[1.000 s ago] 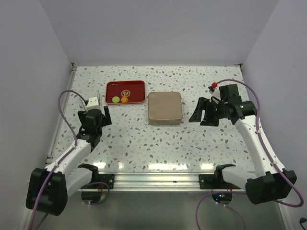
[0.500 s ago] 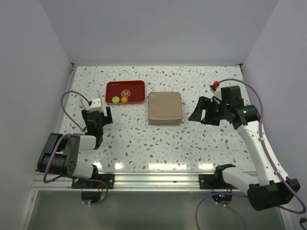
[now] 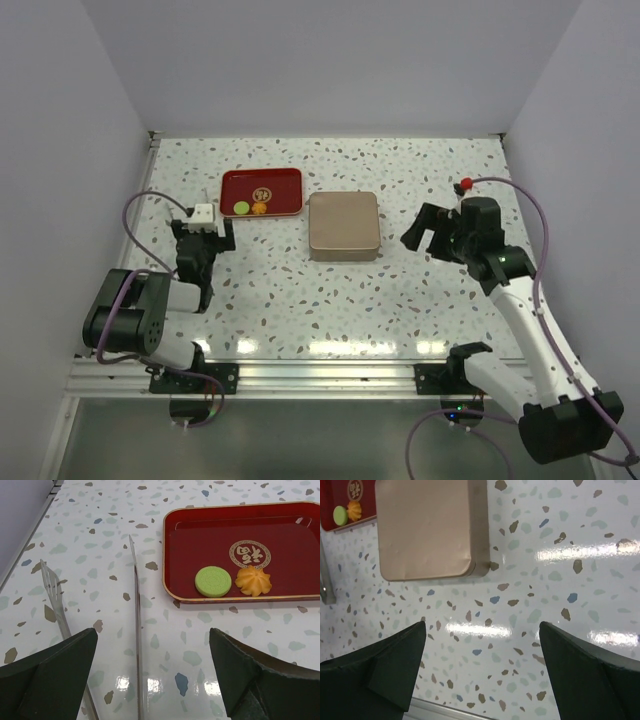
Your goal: Pack the cookies
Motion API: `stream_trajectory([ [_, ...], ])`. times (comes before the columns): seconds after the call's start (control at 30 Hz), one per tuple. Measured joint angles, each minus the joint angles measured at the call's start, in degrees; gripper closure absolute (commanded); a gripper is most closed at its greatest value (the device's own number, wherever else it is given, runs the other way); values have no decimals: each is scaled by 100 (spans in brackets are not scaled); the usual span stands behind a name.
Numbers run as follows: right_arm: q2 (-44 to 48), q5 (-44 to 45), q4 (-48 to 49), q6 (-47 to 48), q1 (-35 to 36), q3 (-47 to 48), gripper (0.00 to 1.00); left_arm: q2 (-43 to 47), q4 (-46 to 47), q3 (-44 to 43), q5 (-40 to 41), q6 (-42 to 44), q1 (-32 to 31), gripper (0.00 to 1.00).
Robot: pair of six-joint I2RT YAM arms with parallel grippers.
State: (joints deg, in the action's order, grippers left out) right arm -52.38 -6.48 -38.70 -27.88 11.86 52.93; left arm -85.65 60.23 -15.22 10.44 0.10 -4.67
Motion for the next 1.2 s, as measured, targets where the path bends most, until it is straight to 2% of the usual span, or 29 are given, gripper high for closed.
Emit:
stream_trajectory([
  [0.13, -592, -52, 730, 92, -2, -232, 1, -46, 706, 444, -20, 48, 2, 0],
  [0.33, -1510, -352, 1445, 352, 4, -365, 1, -103, 951, 575, -22, 79, 4, 0],
  [0.5, -1961, 155, 1965, 1043, 2, -420, 1, -103, 1108, 575, -24, 101, 4, 0],
  [0.57, -1952, 415, 2546, 1386, -2, -678, 1, -103, 1156, 575, -24, 103, 4, 0],
  [0.73, -1788, 986, 4631, 2277, -2, -2127, 1, -103, 1213, 575, -24, 103, 4, 0],
  [0.87, -2159, 1320, 6118, 2730, -2, -2920, 1, -103, 1215, 575, -24, 105, 4, 0],
  [1.13, -3449, 2068, 9003, 2887, -24, -3591, 1, -103, 1217, 575, -26, 103, 4, 0],
  [1.2, -3600, 2214, 9243, 2876, -39, -3639, 1, -103, 1220, 575, -31, 105, 4, 0],
])
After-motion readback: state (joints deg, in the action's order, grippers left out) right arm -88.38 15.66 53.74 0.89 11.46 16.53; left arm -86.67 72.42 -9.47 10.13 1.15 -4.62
